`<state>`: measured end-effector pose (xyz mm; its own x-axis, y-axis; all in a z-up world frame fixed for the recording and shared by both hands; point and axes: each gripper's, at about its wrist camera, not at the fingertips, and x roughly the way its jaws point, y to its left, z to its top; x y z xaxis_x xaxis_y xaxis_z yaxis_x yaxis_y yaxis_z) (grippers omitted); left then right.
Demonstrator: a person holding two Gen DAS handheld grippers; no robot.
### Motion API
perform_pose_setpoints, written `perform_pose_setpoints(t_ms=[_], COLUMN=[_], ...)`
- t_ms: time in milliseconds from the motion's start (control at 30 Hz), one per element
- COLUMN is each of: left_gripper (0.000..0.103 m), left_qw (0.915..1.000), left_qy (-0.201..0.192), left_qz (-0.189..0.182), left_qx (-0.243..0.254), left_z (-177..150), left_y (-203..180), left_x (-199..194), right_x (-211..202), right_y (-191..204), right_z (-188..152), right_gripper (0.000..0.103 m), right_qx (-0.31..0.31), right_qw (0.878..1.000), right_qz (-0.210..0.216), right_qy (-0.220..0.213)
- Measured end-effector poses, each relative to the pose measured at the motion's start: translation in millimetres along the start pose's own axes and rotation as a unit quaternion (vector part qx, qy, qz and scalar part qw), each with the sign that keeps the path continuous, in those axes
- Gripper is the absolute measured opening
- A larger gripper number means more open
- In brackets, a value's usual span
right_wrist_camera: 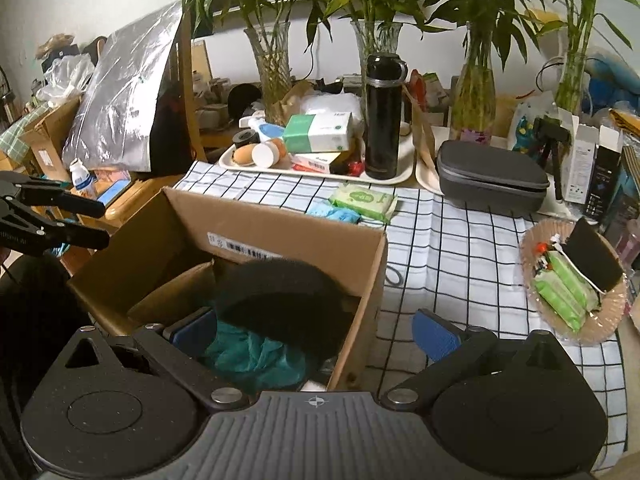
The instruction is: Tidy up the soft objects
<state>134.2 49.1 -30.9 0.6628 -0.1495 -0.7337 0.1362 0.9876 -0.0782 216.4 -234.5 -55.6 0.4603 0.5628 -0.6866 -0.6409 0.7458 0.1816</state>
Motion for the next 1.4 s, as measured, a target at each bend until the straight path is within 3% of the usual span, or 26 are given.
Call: perform_pose_setpoints(t_ms=[367, 867, 1400], left_gripper=[0.066, 0.066, 0.066], left_qw=[0.9998, 0.9979, 0.9948], left_qy=[-0.011, -0.049, -0.075], left_qz=[0.0, -0.027, -0.043], left_qx=[-0.016, -0.034, -0.055], left_z=[10.6, 27.0, 40.8], left_y=[15.3, 42.9, 82.9], left_x=[15.9, 32.7, 66.9], right_x=[20.0, 45.7, 69.4], right_y=[-17.7, -47.5, -79.1], right_z=[10.9, 26.8, 45.6], right_gripper=[0.103, 0.103, 0.103], right_qx=[0.024, 0.073, 0.094], right_qw=[0.999, 0.995, 0.993], right_qz=[-0.01, -0.007, -0.016], right_qy=[-0.025, -0.064, -0.074])
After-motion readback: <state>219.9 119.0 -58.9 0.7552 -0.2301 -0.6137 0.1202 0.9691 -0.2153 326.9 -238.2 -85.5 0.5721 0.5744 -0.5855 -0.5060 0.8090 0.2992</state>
